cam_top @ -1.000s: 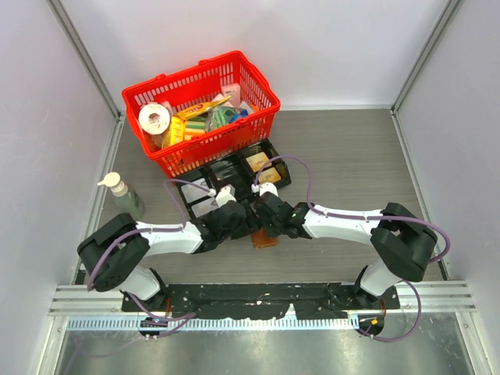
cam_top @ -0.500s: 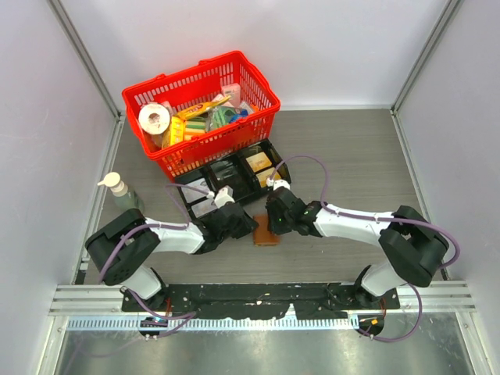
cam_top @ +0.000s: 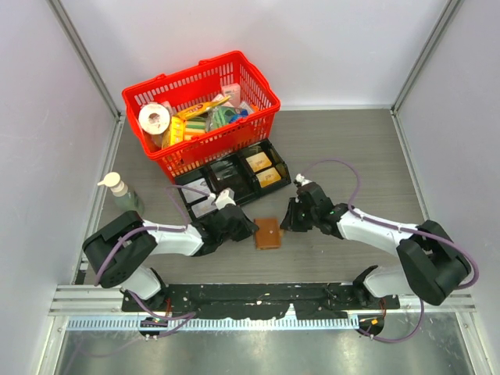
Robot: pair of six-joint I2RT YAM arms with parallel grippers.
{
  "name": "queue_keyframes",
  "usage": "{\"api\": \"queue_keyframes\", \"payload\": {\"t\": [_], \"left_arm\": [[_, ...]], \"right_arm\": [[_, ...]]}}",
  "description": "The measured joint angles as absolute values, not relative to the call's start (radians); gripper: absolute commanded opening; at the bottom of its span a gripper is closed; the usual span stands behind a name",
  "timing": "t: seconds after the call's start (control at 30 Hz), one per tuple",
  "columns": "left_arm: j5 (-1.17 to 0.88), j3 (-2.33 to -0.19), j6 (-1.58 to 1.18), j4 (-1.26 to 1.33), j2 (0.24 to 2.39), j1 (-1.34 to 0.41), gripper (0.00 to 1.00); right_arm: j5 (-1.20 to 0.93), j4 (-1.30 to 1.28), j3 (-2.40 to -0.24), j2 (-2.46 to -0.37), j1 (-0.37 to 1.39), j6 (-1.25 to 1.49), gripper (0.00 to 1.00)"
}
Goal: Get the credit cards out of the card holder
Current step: Open the card holder at the center of the board.
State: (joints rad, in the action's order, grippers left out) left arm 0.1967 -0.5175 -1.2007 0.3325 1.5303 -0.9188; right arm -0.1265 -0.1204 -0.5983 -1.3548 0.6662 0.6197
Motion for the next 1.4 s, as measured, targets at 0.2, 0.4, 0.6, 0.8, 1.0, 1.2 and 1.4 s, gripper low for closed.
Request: {"api": "queue_keyframes", "payload": {"t": [0.2, 0.4, 0.6, 0.8, 1.0, 1.2, 1.4], "left_arm": [[0.193, -0.515, -1.196, 0.331, 1.526, -0.921, 0.0], [0.195, -0.516, -1.155, 0.272, 1.48, -0.921, 0.0], [0.199, -0.522, -1.104, 0.215, 1.452, -0.921, 0.0], [0.199, -0.543, -1.08, 0.181, 1.451, -0.921, 0.0], [0.205, -0.561, -1.068, 0.15, 1.451, -0.921, 0.0], [0.22, -0.561, -1.069, 0.143, 1.448, -0.93, 0.0], [0.238, -0.561, -1.07, 0.142, 1.447, -0.941, 0.0]], "right_arm": [[-0.177, -0.09, -0.534, -1.293, 0.595, 0.65, 0.14], [-0.081, -0.186, -0.506, -1.224, 0.56, 0.663, 0.5], [-0.025, -0.326, -0.54, -1.159, 0.556, 0.639, 0.64], [-0.061, -0.338, -0.624, -1.154, 0.591, 0.646, 0.76], [0.081, -0.386, -0.79, -1.288, 0.797, 0.661, 0.79], [0.233, -0.443, -0.885, -1.444, 0.902, 0.695, 0.79], [0.262, -0.474, -0.893, -1.534, 0.913, 0.71, 0.75]]}}
